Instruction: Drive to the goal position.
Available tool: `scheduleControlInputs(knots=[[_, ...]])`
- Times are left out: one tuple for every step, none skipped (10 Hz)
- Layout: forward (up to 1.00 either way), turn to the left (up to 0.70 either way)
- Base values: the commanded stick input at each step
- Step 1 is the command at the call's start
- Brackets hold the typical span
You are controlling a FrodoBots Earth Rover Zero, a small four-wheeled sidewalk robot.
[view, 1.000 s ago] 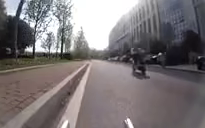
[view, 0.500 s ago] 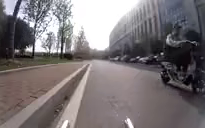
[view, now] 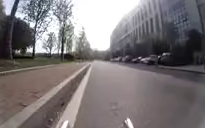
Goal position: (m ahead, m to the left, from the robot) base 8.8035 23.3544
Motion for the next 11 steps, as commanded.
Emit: scheduleControlInputs(knots=[[0.45,0.00],[0.45,0.00],[0.45,0.00],[0.45,0.00],[0.45,0.00],[0.55,0.00],[0.70,0.00],[0.70,0.00],[0.70,0.00],[0.70,0.00],[0.70,0.00]])
